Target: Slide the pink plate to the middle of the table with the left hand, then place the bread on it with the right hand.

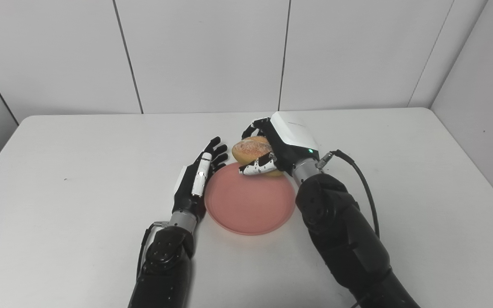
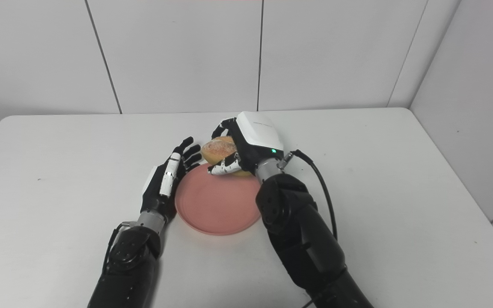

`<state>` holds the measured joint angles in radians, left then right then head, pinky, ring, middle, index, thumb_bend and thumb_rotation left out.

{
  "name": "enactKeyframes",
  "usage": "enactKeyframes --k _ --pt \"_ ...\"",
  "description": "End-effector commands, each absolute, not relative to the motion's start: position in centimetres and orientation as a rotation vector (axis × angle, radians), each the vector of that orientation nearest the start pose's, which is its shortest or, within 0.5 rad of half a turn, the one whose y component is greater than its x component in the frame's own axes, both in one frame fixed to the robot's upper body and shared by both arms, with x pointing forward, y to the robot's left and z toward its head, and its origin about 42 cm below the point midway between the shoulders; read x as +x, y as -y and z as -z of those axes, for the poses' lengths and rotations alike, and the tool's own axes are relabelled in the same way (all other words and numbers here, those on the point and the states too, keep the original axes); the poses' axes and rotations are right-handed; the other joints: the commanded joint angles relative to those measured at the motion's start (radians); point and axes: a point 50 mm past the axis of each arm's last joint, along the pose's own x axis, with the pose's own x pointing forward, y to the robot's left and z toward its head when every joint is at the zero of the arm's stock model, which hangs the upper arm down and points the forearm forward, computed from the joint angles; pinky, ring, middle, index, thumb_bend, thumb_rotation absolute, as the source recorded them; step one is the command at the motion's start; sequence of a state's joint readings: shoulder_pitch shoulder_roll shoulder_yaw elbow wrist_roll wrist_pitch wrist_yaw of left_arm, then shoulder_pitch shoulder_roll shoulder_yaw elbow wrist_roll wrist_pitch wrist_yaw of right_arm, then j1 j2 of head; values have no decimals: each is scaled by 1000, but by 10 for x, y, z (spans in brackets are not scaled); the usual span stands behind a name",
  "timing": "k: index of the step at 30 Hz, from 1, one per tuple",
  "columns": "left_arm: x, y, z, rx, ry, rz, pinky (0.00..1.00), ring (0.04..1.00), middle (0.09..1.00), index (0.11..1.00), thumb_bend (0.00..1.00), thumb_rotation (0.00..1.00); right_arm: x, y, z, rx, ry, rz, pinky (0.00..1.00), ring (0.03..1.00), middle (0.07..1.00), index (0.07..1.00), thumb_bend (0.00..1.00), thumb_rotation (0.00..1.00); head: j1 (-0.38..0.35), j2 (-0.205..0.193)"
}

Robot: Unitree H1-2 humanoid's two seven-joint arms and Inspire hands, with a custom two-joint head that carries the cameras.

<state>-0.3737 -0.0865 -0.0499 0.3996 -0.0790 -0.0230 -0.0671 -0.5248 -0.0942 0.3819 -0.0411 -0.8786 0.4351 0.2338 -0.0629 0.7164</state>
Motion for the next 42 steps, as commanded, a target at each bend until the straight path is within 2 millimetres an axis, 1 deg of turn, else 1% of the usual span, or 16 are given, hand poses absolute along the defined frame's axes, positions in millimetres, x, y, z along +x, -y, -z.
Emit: enactKeyframes --k 1,3,5,7,8,14,24,28,34,35,37,38,39,40,41,42 --pt "387 -120 -98 -114 -74 215 891 897 897 887 328 1000 398 101 -253 -1048 285 -215 259 345 447 515 517 2 5 2" --pt "387 -119 -99 -108 -71 204 892 898 896 887 335 1000 397 99 -247 -1047 275 -229 276 366 423 537 513 3 13 4" --pt "387 -118 -99 -111 -64 193 889 894 892 884 335 1000 395 97 -239 -1050 259 -241 268 359 417 539 512 4 19 6" --pt "387 -117 -99 -116 -57 185 882 890 888 878 336 1000 393 96 -234 -1056 249 -251 264 351 467 499 521 2 23 9" --pt "387 -117 -99 -119 -55 180 879 887 887 875 334 1000 393 96 -232 -1059 245 -256 261 347 473 494 522 2 23 9" --pt "385 -115 -102 -118 -38 161 852 876 881 866 318 1000 388 94 -220 -1070 203 -288 257 342 480 489 522 2 34 19" --pt "386 -114 -104 -106 -34 153 845 879 881 870 321 1000 384 93 -199 -1112 189 -326 263 353 481 490 522 2 40 27" --pt "386 -114 -104 -105 -30 152 844 879 881 872 319 1000 383 93 -192 -1116 193 -337 233 318 477 489 523 2 39 28" --pt "386 -114 -104 -113 -32 152 845 880 881 871 317 1000 384 94 -187 -1146 174 -345 221 308 476 487 525 4 37 29" --pt "386 -114 -104 -113 -33 151 847 879 881 869 320 1000 384 95 -187 -1158 175 -348 225 318 443 510 522 8 37 29" --pt "385 -113 -105 -114 -35 149 847 879 881 869 321 1000 384 96 -186 -1172 174 -353 230 325 423 524 519 9 37 30" --pt "385 -113 -105 -114 -37 148 849 879 880 869 324 1000 384 96 -187 -1176 172 -357 266 366 425 532 519 11 36 30" --pt "385 -113 -105 -114 -38 147 851 878 880 869 325 1000 384 96 -187 -1177 170 -359 324 430 506 509 519 97 36 30" --pt "385 -113 -105 -112 -39 147 852 878 879 869 326 1000 383 96 -187 -1185 168 -361 344 452 534 501 519 126 34 30" --pt "385 -113 -105 -110 -39 147 851 878 879 869 326 1000 383 96 -188 -1191 168 -362 415 539 619 609 662 232 34 30" --pt "385 -113 -105 -108 -38 149 852 879 880 870 326 1000 383 95 -190 -1206 161 -365 454 587 666 665 725 287 33 29"
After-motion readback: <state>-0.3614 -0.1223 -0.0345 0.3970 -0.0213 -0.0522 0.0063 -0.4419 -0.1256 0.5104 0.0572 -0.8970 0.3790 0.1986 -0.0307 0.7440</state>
